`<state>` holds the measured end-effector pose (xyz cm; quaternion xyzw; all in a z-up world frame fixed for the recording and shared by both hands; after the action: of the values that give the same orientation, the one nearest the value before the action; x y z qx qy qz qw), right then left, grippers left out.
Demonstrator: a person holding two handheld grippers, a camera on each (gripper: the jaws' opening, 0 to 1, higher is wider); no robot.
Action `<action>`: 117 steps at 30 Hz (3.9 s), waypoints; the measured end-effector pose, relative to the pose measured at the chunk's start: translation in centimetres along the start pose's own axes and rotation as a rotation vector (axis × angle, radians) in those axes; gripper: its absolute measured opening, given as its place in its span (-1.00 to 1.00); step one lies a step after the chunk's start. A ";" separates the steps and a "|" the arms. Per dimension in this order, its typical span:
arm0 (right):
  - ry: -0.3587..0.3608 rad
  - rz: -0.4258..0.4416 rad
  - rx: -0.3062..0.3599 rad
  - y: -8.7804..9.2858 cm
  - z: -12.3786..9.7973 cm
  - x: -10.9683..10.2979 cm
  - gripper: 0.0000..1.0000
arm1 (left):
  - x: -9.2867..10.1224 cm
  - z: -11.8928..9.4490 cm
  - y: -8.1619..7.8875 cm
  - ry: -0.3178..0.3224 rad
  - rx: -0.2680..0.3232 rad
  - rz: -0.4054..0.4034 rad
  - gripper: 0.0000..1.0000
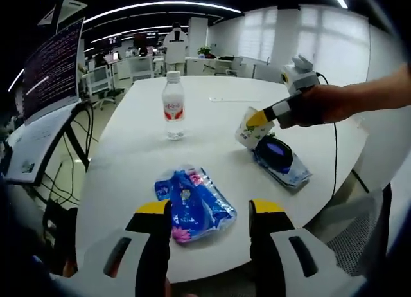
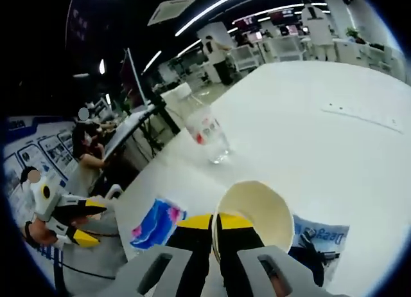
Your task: Arrange the tabletop items into an orderly group along one side of the table until the central work area is clear of visible clutter.
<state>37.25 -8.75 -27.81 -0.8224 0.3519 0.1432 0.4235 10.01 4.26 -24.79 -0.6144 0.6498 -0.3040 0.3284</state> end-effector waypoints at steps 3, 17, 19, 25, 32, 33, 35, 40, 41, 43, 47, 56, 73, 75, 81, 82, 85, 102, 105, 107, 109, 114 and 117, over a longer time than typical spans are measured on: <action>0.016 -0.025 -0.010 -0.4 0.6 0.0 -1.00 | 0.3 -0.5 -0.4 -0.001 0.008 0.005 -0.04; 0.067 -0.304 -0.145 -2.6 5.6 -2.0 -1.00 | 0.2 -0.9 0.5 -0.007 0.009 -0.010 -0.02; 0.072 -0.332 -0.161 -2.7 6.2 -2.2 -1.00 | 0.2 -1.0 0.2 -0.010 0.014 -0.012 -0.02; 0.098 -0.378 -0.171 -3.6 8.1 -2.6 -1.00 | -0.1 -1.0 -0.4 -0.012 0.031 -0.014 -0.02; 0.115 -0.435 -0.201 -4.2 10.2 -2.4 -1.00 | -0.4 -0.6 -0.7 -0.005 0.039 -0.013 -0.02; 0.118 -0.445 -0.204 -4.4 9.9 -2.7 -1.00 | -0.4 -0.6 -0.7 -0.004 0.040 -0.014 -0.02; 0.124 -0.454 -0.209 -4.6 10.3 -2.7 -1.00 | -0.6 -0.5 -0.7 -0.003 0.038 -0.012 -0.02; 0.128 -0.477 -0.213 -5.5 11.3 -2.7 -1.00 | -0.8 -0.2 -0.8 0.009 0.037 -0.006 -0.03; 0.133 -0.489 -0.217 -6.2 12.0 -2.5 -1.00 | -0.8 -0.1 -0.8 0.010 0.035 -0.004 -0.03; 0.141 -0.512 -0.222 -6.8 12.6 -2.3 -1.00 | -0.9 -0.1 -0.8 0.013 0.032 -0.002 -0.03; 0.146 -0.542 -0.227 -6.4 12.8 -2.7 -1.00 | -1.1 0.1 -0.7 0.018 0.025 -0.001 -0.03; 0.170 -0.567 -0.209 -7.3 13.4 -2.3 -0.99 | -1.4 0.2 -0.3 0.028 0.013 -0.006 -0.04; 0.163 -0.633 -0.188 -7.9 11.9 -3.1 -0.69 | -1.2 0.4 -0.1 0.035 0.012 -0.003 -0.03; 0.164 -0.660 -0.178 -8.1 11.7 -3.3 -0.67 | -1.0 0.4 -0.2 0.036 0.012 0.005 -0.03; 0.160 -0.678 -0.153 -8.5 11.0 -3.5 -0.63 | -0.6 0.4 -0.4 0.040 0.022 0.012 -0.04; 0.158 -0.679 -0.149 -8.6 10.8 -3.6 -0.62 | -0.6 0.3 -0.5 0.039 0.024 0.013 -0.04; 0.156 -0.708 -0.139 -8.5 10.2 -3.9 -0.61 | -0.3 0.3 -0.6 0.035 0.027 0.021 -0.04; 0.145 -0.671 -0.096 -8.2 7.2 -4.6 -0.41 | 0.3 0.3 -1.0 0.050 0.042 0.020 -0.04; 0.143 -0.661 -0.080 -8.1 6.5 -4.8 -0.39 | 0.3 0.2 -1.1 0.051 0.046 0.014 -0.05; 0.134 -0.636 -0.068 -7.9 6.0 -5.0 -0.38 | 0.4 0.2 -1.2 0.052 0.046 0.012 -0.05; 0.129 -0.575 -0.037 -7.5 5.5 -5.1 -0.37 | 0.5 0.1 -1.4 0.055 0.047 0.013 -0.05; 0.135 -0.551 -0.034 -6.2 5.0 -4.4 -0.35 | 0.7 0.1 -1.4 0.060 0.050 0.011 -0.06; 0.134 -0.531 -0.029 -5.1 4.3 -4.5 -0.34 | 0.7 0.3 -1.2 0.065 0.049 0.008 -0.06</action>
<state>37.85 -1.28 -24.92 -0.8995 0.1489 -0.0225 0.4103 10.93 3.50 -24.06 -0.5933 0.6549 -0.3382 0.3235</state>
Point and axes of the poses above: the point that each gripper's makers call its tool centre point, and the gripper's own axes: z roughly forward along the fingers, x roughly to its right, y roughly out of its underside, the point moved 9 cm from there along -z, roughly backward along the fingers, and after that the axes turned 11 degrees about z, right-handed, at the moved point
